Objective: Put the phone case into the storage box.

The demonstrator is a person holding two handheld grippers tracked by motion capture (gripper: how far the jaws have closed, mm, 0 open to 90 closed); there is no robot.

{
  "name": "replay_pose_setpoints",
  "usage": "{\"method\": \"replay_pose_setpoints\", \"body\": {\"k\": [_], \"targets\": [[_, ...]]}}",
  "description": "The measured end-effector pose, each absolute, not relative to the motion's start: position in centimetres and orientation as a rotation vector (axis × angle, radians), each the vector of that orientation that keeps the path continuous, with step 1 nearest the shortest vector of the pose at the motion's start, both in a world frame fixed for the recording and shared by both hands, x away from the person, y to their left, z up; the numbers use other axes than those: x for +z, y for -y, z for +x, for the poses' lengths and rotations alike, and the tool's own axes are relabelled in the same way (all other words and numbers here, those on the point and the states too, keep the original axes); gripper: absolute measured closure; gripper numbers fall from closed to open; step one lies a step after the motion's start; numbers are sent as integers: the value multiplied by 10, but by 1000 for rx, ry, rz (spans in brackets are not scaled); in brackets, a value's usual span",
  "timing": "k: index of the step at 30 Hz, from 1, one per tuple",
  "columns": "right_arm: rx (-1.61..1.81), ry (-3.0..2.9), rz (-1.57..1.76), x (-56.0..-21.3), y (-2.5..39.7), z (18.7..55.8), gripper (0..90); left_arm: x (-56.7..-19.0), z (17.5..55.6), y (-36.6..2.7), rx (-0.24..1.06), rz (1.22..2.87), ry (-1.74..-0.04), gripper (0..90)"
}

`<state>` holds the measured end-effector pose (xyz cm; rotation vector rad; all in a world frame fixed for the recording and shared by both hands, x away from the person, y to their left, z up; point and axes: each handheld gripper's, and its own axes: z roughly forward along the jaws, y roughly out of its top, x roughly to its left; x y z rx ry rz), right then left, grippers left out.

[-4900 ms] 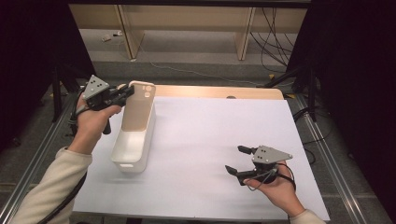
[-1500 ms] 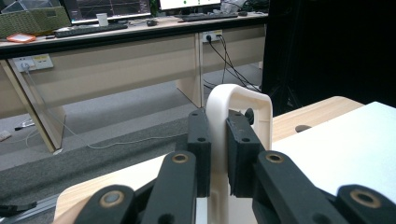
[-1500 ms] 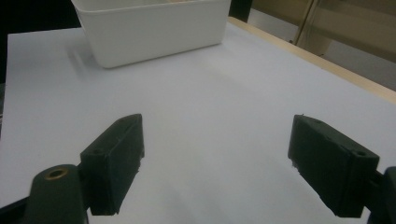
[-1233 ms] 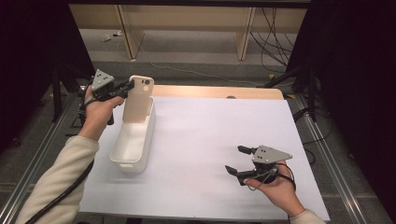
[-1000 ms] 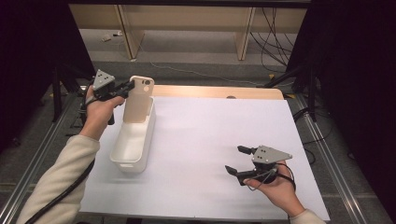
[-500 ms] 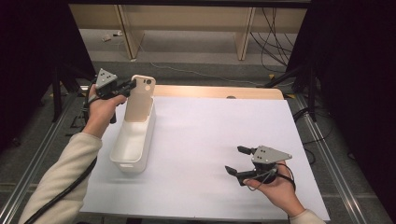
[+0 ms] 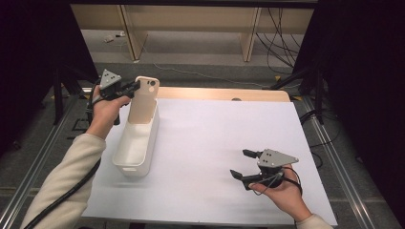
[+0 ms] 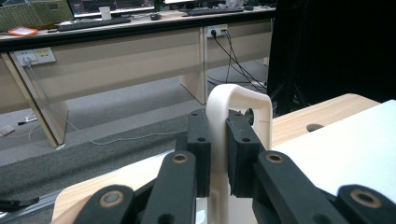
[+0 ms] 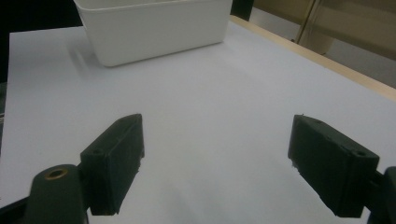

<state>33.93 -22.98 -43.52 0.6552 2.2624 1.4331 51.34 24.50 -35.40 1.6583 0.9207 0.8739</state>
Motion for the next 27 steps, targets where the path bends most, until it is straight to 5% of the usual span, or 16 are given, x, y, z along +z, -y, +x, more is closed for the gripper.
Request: {"method": "replay_pose_setpoints", "body": {"k": [27], "targets": [[1409,-2291,662,-434,231,339,197,-362,522,-250,876,1674,-957,813]]}}
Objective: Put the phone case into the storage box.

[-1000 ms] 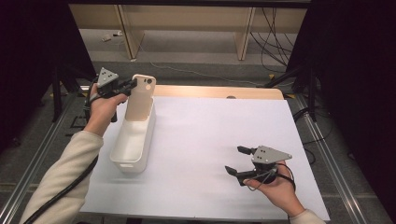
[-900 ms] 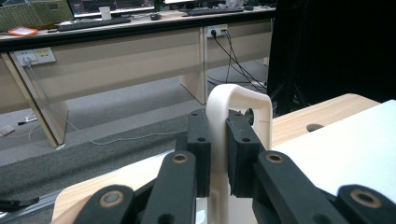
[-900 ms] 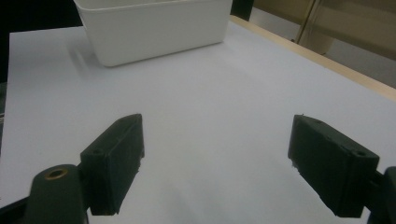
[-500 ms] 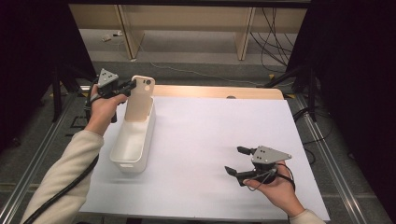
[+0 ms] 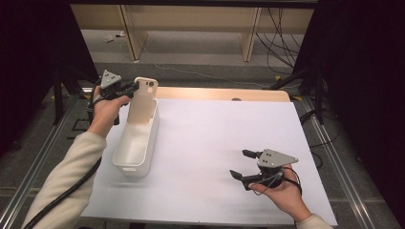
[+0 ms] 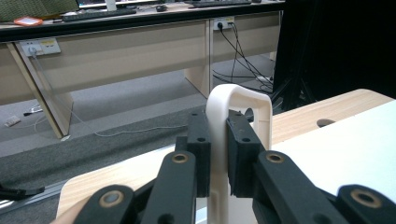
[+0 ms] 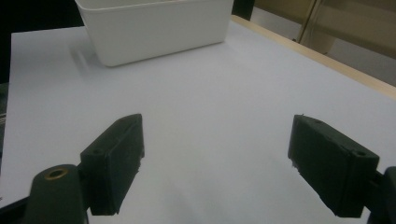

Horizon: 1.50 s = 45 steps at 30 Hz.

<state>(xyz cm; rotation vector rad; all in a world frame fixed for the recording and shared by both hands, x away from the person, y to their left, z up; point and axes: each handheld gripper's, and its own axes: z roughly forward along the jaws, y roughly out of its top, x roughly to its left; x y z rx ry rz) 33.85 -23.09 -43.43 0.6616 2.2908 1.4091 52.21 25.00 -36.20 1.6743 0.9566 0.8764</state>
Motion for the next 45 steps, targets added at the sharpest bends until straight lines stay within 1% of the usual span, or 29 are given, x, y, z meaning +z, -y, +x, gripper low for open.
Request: {"method": "replay_pose_setpoints", "body": {"k": [20,45], "targets": [[1438,-2274,654,-435,230,340,197,-362,527,-247,865,1662,-970,813],[1440,-2263,658,-435,230,340,197,-369,535,-248,882,1697,-966,813]]}}
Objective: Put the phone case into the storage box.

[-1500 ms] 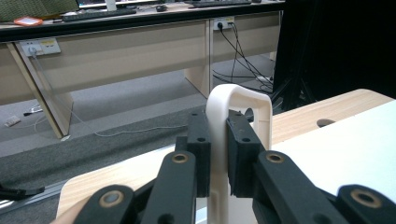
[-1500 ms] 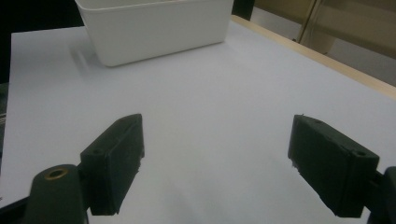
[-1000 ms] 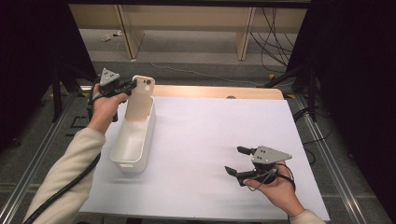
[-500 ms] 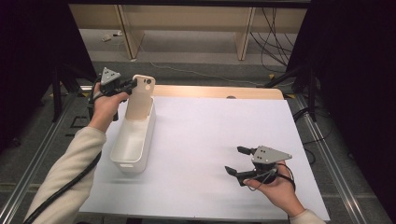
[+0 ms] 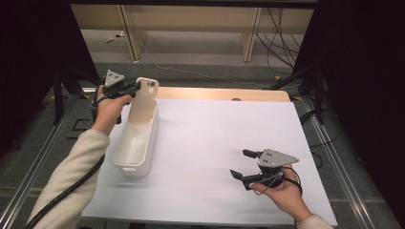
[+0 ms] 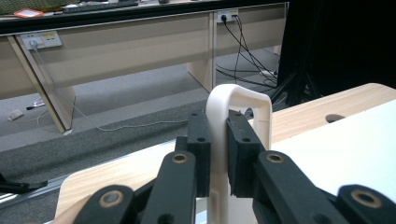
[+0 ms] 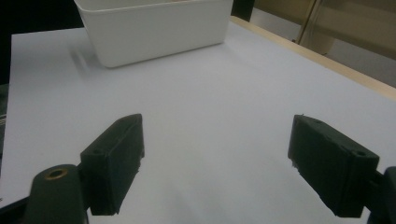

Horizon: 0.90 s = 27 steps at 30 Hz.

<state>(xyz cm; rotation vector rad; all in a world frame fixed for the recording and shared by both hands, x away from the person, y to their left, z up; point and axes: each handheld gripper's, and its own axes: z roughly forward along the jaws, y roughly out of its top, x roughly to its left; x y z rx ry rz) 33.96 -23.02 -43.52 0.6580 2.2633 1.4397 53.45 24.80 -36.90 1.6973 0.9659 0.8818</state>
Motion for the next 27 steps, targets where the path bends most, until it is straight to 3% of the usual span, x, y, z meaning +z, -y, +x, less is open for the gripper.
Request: {"method": "replay_pose_setpoints", "body": {"k": [27], "targets": [[1432,-2279,663,-435,231,339,197,-376,539,-248,885,1715,-972,812]]}}
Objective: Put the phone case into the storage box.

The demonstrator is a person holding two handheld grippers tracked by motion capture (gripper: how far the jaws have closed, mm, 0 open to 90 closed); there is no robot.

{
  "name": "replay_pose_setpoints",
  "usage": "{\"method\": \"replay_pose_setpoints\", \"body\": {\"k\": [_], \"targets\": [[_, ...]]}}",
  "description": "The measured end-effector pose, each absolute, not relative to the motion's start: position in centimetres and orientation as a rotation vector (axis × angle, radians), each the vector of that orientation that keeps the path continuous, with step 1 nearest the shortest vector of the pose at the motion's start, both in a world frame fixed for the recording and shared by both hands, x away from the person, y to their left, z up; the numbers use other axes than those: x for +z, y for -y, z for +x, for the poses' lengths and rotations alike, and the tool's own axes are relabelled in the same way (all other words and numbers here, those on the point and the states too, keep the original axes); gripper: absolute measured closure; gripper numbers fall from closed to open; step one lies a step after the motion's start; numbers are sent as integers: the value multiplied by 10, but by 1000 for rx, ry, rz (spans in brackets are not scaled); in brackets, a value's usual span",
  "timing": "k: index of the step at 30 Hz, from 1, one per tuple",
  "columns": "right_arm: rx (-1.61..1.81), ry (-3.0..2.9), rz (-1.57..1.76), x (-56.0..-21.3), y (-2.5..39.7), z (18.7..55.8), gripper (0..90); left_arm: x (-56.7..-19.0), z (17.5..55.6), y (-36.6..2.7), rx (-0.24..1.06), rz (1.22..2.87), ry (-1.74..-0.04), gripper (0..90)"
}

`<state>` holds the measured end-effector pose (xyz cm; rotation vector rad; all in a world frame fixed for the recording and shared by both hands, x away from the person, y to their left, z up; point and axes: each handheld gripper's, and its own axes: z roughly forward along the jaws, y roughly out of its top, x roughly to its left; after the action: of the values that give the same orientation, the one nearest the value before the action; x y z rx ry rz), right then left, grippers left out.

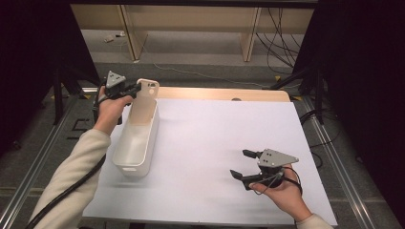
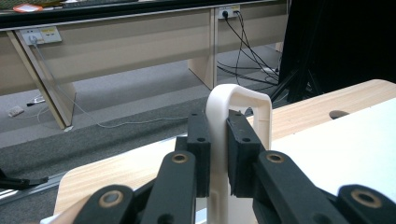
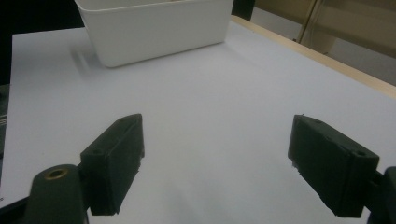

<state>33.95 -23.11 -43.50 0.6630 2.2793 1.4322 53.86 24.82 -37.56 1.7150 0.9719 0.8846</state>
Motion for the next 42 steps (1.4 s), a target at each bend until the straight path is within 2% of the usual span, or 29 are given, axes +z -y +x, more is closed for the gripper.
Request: {"method": "replay_pose_setpoints", "body": {"k": [42], "targets": [[1430,-2283,656,-437,230,340,197,-385,544,-254,889,1759,-964,809]]}}
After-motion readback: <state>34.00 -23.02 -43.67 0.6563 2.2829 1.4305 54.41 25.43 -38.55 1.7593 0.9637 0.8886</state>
